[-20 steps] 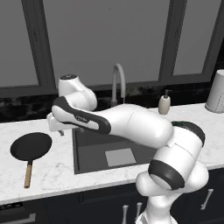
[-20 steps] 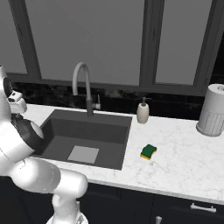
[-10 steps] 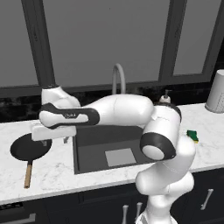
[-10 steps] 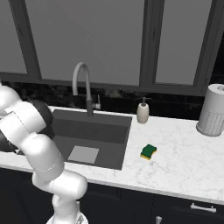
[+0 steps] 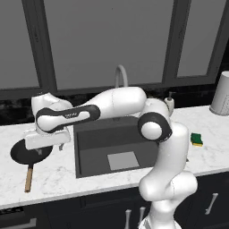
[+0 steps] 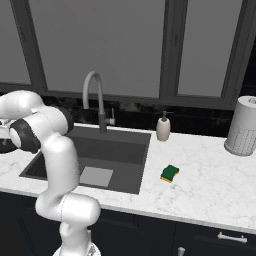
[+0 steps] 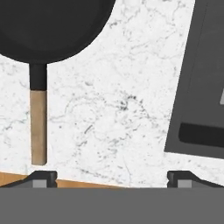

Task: Pick the pan and sponge and place them into the sink. Then turn on the water.

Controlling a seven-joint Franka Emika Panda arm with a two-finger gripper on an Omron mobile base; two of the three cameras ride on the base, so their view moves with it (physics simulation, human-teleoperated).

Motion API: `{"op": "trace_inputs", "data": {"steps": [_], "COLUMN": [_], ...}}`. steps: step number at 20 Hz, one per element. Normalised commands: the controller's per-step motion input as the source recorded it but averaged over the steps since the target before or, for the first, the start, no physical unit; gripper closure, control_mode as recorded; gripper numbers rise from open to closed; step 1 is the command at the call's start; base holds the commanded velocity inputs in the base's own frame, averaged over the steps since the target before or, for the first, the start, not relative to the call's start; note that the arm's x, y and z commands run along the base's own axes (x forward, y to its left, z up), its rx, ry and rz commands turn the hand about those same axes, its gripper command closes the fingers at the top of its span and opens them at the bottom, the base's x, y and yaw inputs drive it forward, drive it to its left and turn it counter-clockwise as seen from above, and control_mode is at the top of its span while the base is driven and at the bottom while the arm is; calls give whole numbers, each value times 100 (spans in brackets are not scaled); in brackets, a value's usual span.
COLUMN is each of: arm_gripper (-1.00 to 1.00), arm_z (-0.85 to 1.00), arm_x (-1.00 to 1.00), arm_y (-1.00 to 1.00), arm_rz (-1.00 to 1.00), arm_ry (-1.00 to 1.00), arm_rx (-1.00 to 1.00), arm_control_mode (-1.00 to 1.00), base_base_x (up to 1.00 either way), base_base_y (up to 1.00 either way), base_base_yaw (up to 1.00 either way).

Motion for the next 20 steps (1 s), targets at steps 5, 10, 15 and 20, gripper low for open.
{"op": "trace_inputs", "data": {"steps": [5, 10, 15, 20], "arm_gripper": [-100, -100, -100, -100], "arm_z": [-17, -24, -22, -27], "arm_x": [0, 1, 2, 0], "arm_y": [11, 11, 4, 9], "arm_rz": [0, 0, 0, 0], "arm_ry": [8, 6, 2, 0], "arm_rx": [-9, -3, 0, 1], "arm_control_mode": [-100, -100, -100, -100], "base_base_x": [0, 0, 0, 0], "base_base_y": [0, 0, 0, 0], "base_base_yaw": [0, 0, 0, 0]}}
